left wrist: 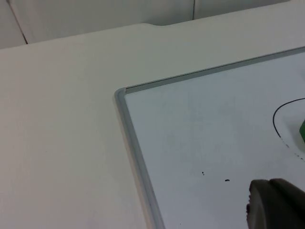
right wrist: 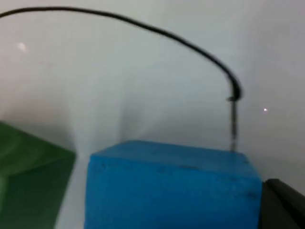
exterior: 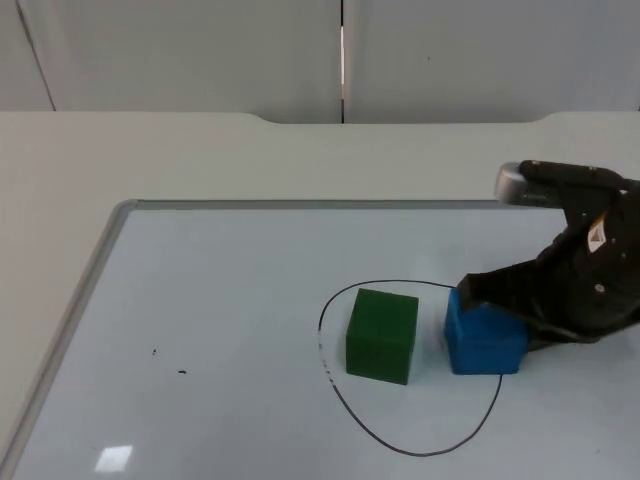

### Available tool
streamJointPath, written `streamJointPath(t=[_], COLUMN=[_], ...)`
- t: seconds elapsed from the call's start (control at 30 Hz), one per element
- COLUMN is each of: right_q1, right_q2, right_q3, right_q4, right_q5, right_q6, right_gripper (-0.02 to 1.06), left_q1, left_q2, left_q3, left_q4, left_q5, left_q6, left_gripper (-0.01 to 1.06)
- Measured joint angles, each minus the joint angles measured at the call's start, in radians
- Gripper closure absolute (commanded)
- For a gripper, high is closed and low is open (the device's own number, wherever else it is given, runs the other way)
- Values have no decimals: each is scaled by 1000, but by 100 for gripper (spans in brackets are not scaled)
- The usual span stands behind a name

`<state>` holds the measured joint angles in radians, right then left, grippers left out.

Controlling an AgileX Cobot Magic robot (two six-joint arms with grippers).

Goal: Push the two cubes into the marked area.

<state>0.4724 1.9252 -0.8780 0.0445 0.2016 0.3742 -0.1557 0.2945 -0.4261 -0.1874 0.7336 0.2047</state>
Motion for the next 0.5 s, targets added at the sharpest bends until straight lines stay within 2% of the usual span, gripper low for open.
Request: streamJointPath(t=[0.5], right_q1=[57], right_q2=[0], right_q3=[-43], right_q4=[16], right_q5=[34], right_q6=[4], right_gripper=[104], left_q1=[0], left_q2=[0], left_q3=[0], left_q4=[-2], left_q5=[0], left_q6=[0], left_gripper=[105])
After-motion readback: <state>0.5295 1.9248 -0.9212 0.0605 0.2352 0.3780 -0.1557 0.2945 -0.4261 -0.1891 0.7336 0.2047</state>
